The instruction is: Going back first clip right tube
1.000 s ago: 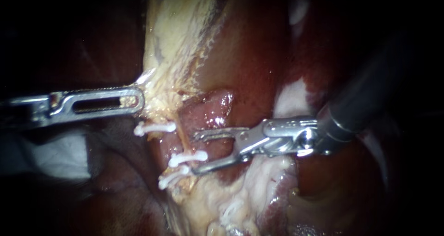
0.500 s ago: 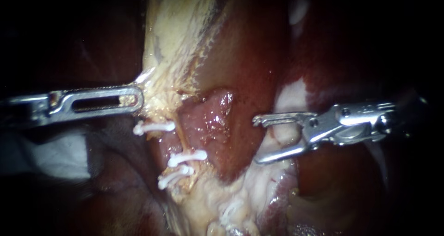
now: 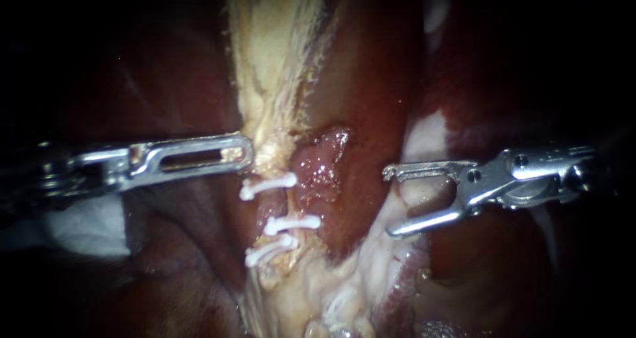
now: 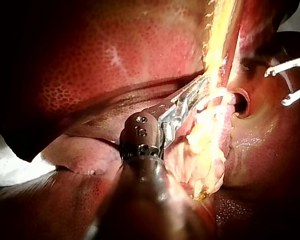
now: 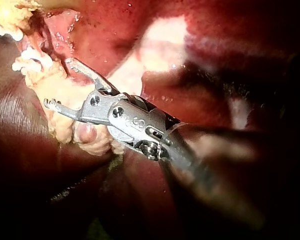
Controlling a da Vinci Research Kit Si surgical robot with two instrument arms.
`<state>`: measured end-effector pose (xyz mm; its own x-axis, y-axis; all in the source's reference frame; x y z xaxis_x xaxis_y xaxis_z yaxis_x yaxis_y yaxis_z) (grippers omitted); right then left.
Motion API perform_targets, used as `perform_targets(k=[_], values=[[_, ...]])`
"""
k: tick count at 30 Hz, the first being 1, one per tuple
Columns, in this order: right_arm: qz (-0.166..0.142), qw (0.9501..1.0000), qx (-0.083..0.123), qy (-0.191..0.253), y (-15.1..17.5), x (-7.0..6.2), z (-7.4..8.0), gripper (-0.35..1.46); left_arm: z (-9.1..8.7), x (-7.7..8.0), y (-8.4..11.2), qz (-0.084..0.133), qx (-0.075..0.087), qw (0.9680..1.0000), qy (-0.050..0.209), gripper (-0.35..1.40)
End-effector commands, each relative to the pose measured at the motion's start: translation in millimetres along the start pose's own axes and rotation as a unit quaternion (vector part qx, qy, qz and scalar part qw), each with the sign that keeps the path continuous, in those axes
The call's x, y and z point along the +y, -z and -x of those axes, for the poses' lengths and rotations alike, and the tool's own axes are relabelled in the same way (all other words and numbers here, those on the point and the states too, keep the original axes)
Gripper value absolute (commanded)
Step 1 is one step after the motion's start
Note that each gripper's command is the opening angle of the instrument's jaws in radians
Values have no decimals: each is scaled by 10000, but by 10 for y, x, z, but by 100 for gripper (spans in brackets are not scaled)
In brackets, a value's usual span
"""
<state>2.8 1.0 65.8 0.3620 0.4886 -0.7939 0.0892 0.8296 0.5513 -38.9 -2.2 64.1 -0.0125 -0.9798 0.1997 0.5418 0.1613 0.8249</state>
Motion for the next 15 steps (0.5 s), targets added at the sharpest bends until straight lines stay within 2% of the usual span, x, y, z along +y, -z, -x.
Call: perform_targets(k=[1,6,15], values=[[-1,10000,-1,-1,1,0,0,60,0,-1,-7,9,19,10000,-5,-35],[-7,10000,16,17,4,-2,-4,60,-5,1,-21,5,53,10000,-35,-35],[-6,10000,33,78,8,-2,-12,60,-4,4,-22,9,68,10000,-40,-35]])
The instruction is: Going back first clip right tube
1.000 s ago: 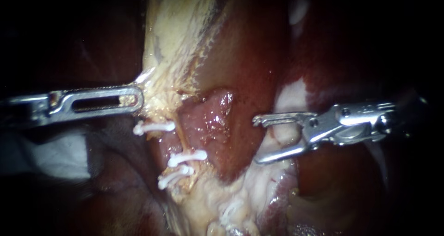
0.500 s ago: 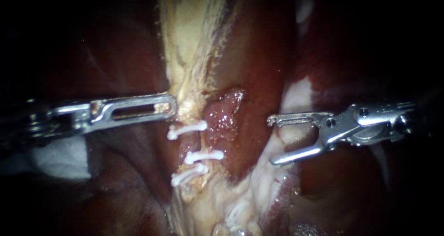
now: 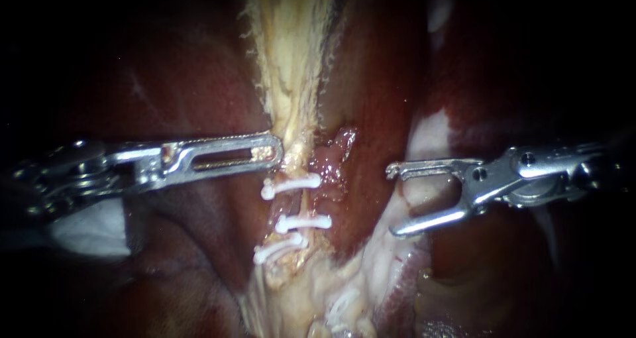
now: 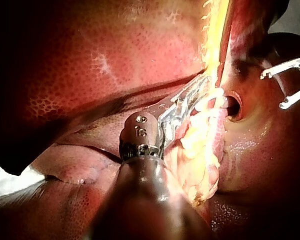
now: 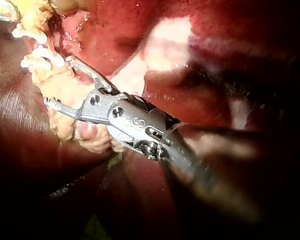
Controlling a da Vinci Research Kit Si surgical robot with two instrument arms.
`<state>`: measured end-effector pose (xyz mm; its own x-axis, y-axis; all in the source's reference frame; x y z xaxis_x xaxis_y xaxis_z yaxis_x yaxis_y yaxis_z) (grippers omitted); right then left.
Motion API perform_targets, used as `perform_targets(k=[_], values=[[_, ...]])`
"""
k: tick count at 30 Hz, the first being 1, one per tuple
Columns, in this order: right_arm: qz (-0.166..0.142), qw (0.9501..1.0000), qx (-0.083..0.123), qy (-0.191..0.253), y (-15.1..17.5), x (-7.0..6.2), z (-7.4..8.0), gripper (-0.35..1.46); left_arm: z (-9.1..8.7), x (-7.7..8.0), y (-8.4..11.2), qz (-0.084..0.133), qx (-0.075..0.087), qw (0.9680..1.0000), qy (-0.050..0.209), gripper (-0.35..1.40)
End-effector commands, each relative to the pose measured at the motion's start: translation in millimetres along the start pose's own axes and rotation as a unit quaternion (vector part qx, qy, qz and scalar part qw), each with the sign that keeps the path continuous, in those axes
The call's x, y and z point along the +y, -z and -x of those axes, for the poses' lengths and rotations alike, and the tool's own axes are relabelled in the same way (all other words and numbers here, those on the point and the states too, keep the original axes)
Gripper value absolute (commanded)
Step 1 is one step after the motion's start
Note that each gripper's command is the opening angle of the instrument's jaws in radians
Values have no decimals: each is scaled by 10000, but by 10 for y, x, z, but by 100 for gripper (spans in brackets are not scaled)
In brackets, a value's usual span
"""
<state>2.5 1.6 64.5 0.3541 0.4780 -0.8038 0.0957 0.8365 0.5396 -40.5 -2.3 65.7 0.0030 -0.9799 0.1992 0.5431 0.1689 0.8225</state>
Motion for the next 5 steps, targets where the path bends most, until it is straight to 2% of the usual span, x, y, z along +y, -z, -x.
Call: perform_targets(k=[1,5], values=[[1,10000,-3,31,0,1,0,60,0,0,0,2,2,10000,0,-35],[0,10000,-2,29,2,1,0,60,0,0,0,2,2,10000,-1,-35]])
